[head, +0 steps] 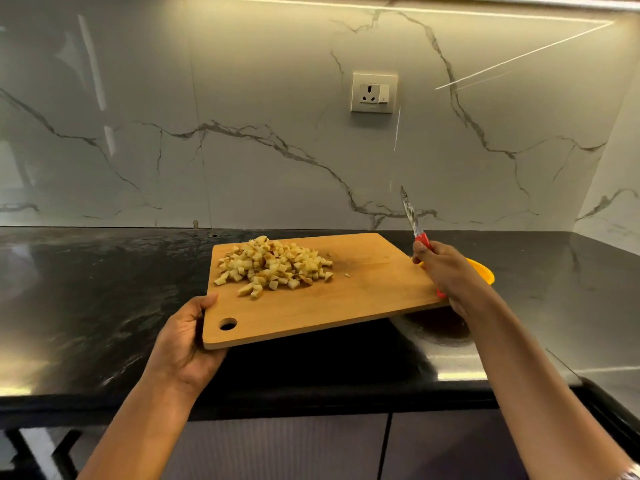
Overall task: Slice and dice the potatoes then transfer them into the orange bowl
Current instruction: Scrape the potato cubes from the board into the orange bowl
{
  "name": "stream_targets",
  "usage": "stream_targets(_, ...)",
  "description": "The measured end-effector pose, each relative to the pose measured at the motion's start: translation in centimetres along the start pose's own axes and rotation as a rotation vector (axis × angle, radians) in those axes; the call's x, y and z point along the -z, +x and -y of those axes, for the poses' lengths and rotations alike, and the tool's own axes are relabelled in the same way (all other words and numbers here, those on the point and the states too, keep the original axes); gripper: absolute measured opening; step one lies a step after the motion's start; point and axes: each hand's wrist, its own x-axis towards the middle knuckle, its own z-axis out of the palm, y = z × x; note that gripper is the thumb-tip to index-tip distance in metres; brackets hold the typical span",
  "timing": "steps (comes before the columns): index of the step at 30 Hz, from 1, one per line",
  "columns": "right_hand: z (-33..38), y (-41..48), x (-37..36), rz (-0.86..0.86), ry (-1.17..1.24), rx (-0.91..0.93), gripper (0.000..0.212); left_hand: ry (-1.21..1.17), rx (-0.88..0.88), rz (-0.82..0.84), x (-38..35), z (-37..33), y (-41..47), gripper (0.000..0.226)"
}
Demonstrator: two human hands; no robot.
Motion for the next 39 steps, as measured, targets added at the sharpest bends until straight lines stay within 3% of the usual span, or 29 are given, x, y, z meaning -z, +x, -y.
stream_targets(1,0.0,-0.2,0.9,-0.035,-0.025,0.013,0.039,-0.002,0.008,0.008,-0.7,0.4,0.1,0.071)
stream_targets(4,-0.3,-0.7,3.2,-0.169,-0.252,0.127,0.044,-0.006,0.027,-0.004,-3.1,1.8,0.4,0.024)
stream_targets(5,-0.2,-1.3,3.8,-0.188,-0.309,0.164,0.044,-0.002,0.033,-0.008,-3.7,2.3,0.6,0.019)
stream_targets(13,0.1,-4.8,7.4,0.028,-0.615,0.255,0.026,0.062,0.087,0.091,-6.5,4.8,1.9,0.023)
stream_targets(23,-0.4,-6.6,7.0,0.139,-0.793,0.481,0.035,0.12,0.121,0.047,-7.3,5.3,2.6,0.018)
stream_targets(33,-0.3,-6.2,6.1,0.084,-1.016,0.463,0.037,0.122,0.053,0.039,-7.5,5.2,3.4,0.017)
stream_targets(39,-0.3,-5.6,5.5,0.02,-0.987,0.384,0.035,0.135,-0.004,0.002,-6.8,3.9,3.2,0.016)
